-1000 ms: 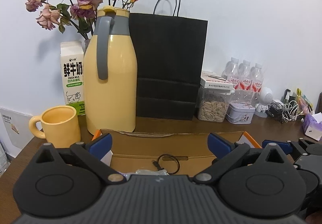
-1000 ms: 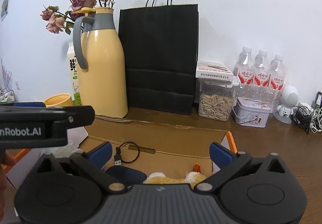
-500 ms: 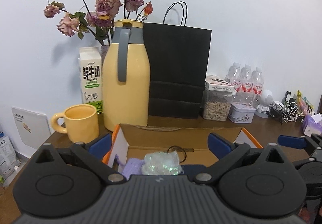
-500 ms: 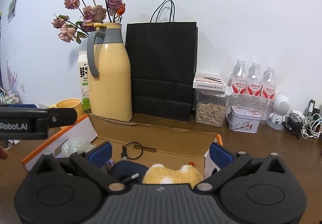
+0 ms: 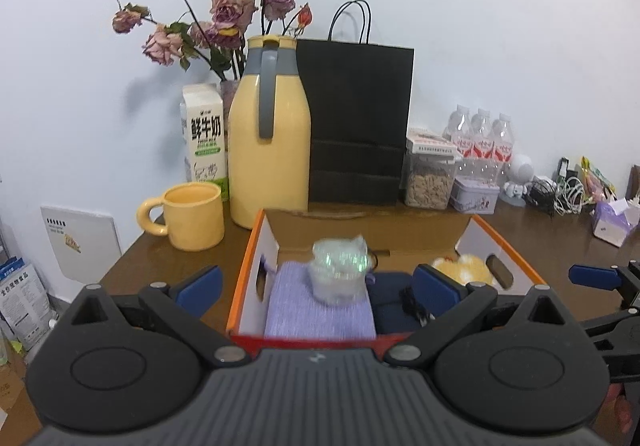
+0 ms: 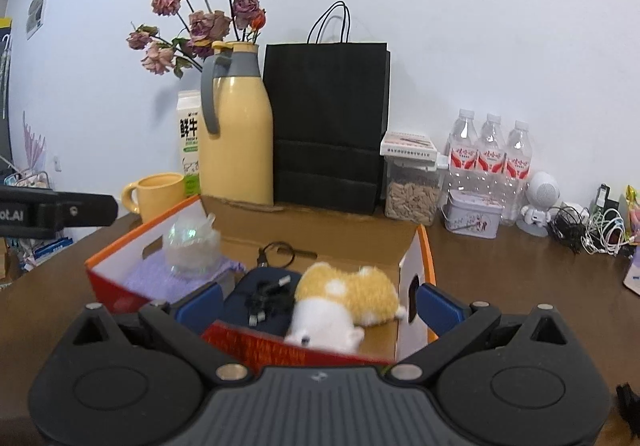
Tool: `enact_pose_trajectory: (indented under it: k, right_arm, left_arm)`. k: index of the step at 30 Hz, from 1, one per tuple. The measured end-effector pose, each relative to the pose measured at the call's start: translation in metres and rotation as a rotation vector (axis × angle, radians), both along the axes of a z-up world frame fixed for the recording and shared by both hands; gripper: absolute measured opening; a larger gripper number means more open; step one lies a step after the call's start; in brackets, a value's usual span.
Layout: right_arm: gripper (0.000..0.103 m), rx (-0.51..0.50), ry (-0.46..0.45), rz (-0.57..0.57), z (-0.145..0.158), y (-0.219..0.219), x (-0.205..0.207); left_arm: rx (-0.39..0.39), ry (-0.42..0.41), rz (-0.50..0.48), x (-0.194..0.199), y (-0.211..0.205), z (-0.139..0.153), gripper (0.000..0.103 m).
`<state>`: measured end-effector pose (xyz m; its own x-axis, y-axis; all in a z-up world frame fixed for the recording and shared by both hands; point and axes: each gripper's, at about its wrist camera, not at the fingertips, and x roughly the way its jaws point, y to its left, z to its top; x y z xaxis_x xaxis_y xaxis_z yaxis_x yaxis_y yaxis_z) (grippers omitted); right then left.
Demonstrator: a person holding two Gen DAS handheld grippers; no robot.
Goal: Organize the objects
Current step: 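Withdraw both tools from the cardboard box toward the remaining table items, then grasp the red rose with the right tool while the left tool grasps the small white plastic piece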
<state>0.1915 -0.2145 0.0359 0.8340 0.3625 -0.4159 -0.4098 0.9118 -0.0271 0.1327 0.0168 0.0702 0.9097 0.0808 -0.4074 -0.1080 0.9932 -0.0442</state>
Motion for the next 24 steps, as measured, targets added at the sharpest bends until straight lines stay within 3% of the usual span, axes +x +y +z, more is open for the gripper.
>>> enact_pose_trajectory:
  k: [10, 24]
  right_arm:
    - [0.103, -0.038, 0.053, 0.014, -0.025, -0.008, -0.029]
    - [0.103, -0.098, 0.138, 0.038, -0.058, 0.006, -0.021]
  left_arm:
    - [-0.016, 0.082, -0.003, -0.031, 0.012, -0.026, 0.103]
    - [-0.045, 0.157, 0.047, -0.055, 0.039, -0.051, 0.103]
